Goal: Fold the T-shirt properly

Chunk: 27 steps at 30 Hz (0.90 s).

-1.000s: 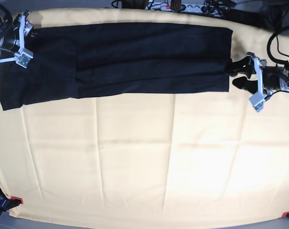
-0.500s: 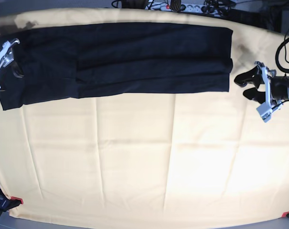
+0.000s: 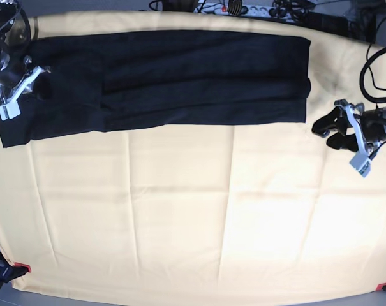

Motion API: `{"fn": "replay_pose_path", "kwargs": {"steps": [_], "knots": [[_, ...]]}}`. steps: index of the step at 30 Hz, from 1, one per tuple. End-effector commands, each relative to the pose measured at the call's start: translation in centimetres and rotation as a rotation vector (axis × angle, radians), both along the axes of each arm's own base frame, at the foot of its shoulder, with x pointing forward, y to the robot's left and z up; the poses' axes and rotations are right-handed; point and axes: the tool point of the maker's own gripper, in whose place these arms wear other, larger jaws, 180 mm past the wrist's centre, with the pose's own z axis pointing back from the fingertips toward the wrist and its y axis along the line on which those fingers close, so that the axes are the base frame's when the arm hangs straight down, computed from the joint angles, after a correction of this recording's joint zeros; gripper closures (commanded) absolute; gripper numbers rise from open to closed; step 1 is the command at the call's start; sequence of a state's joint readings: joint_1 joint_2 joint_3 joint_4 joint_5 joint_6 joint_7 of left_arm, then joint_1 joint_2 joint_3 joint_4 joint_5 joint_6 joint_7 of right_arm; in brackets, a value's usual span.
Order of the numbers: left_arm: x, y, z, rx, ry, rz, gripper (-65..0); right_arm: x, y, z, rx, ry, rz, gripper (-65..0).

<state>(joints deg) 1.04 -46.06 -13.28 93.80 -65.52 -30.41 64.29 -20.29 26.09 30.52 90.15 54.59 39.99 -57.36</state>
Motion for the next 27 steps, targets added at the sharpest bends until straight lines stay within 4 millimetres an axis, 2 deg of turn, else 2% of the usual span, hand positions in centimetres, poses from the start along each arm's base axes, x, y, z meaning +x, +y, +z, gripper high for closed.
{"fn": "replay_pose_path", "kwargs": {"steps": [1,3,5,11,15,22,27], "knots": [[1.1,0.7,2.0,-0.017,-0.06,0.033,-36.5,0.3,-1.0,0.0,-0.027,0.007,-0.004,0.0],[1.5,1.5,2.6,-0.045,-0.081,0.101,-36.5,0.3,-1.3,-0.7,-0.011,0.025,-0.021,0.0],[1.0,2.3,2.4,-0.068,-0.085,0.149,-36.5,0.1,-1.3,-0.8,-0.011,0.029,-0.022,0.0],[-2.7,3.4,-0.8,-0.157,0.005,0.296,-36.5,0.6,-1.4,-0.4,-0.009,0.021,-0.018,0.0],[-4.6,3.9,-2.2,-0.226,0.022,0.402,-36.5,0.4,-1.4,-0.5,-0.012,0.033,-0.013,0.0],[-7.0,1.2,-4.7,-0.366,0.091,0.461,-36.5,0.5,-1.3,-0.5,-0.013,0.037,-0.011,0.0],[-7.4,-0.6,-5.6,-0.439,0.103,0.488,-36.5,0.5,-1.3,-0.5,-0.013,0.036,-0.011,0.0]]}}
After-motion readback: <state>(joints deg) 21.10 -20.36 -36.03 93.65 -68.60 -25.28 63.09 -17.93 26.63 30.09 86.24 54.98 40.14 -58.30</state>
